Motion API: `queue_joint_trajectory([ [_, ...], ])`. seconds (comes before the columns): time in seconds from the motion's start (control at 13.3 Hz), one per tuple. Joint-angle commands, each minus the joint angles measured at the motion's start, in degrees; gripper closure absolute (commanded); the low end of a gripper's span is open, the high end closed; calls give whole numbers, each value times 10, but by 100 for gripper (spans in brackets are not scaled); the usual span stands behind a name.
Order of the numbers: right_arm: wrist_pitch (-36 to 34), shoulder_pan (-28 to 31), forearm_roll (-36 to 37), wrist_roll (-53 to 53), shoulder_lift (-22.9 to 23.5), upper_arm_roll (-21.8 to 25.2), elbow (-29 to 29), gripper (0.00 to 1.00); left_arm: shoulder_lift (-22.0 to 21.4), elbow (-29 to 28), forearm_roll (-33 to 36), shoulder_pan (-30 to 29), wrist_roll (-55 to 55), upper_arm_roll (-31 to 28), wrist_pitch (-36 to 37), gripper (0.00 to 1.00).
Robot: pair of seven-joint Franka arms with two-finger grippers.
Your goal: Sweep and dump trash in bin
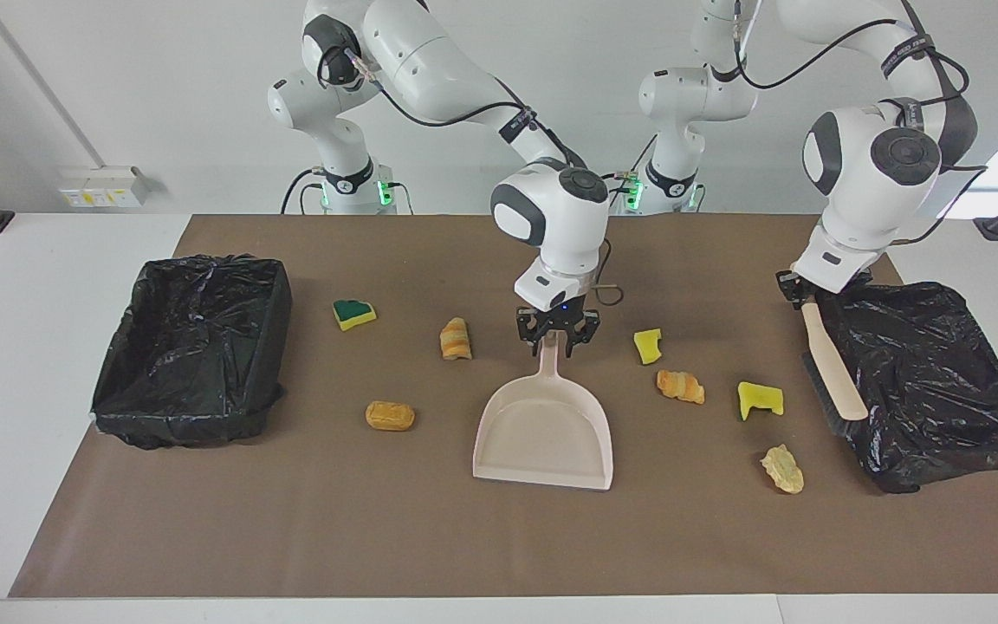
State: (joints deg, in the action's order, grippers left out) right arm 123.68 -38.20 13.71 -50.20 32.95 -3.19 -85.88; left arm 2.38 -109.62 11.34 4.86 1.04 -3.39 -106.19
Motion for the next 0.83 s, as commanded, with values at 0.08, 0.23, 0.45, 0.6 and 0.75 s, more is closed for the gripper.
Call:
queue_joint_trajectory([
  [0.08, -11, 4, 17, -18, -9, -2, -5, 48, 10, 13, 21, 0, -4, -1, -5, 100],
  [0.23, -10, 4, 17, -20, -11, -2, -6, 49, 44, 24, 26, -2, -4, -4, -17, 100],
  [0.45, -9, 4, 19, -18, -11, -2, -5, 54, 95, 66, 27, -13, -4, -6, -18, 100],
  [0.6, -8, 6, 18, -10, -16, -2, -6, 59, 109, 65, 26, -10, -2, -6, -26, 100],
  [0.75, -8, 10, 18, -2, -19, -3, -8, 78, 125, 57, 21, -8, 4, -5, -31, 100],
])
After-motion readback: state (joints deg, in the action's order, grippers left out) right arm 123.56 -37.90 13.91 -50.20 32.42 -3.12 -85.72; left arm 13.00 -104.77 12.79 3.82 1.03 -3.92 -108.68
